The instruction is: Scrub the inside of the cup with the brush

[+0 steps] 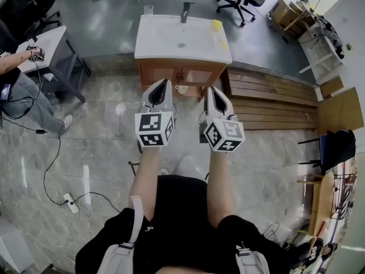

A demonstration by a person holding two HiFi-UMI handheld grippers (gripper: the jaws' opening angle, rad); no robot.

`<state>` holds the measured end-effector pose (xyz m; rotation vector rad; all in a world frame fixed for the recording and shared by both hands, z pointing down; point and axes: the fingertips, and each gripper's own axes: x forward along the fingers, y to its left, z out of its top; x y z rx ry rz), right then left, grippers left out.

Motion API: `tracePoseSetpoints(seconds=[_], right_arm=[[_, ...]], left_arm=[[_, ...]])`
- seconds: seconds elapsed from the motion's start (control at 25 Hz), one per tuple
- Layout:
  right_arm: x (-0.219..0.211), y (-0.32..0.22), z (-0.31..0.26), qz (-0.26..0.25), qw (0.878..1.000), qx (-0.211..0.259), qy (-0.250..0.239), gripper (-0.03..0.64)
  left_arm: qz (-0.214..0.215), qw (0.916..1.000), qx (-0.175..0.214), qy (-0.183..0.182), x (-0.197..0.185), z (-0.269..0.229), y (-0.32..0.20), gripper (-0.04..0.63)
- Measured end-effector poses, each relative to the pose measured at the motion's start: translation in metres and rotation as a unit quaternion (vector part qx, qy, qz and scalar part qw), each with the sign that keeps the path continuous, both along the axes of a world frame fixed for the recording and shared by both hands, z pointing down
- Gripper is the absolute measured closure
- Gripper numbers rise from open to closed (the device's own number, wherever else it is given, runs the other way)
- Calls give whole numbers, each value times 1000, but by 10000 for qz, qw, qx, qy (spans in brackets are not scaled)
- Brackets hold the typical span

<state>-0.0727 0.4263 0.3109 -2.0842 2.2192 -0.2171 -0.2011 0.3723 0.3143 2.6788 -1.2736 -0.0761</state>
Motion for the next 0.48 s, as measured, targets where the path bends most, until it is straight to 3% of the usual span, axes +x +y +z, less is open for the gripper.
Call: tracePoseSetpoints(seconds=[0.48], right_arm=[[6, -64, 5, -311, 9993, 90, -165, 620]], left_arm=[[-367, 9993, 28, -103, -4, 4, -56, 597]])
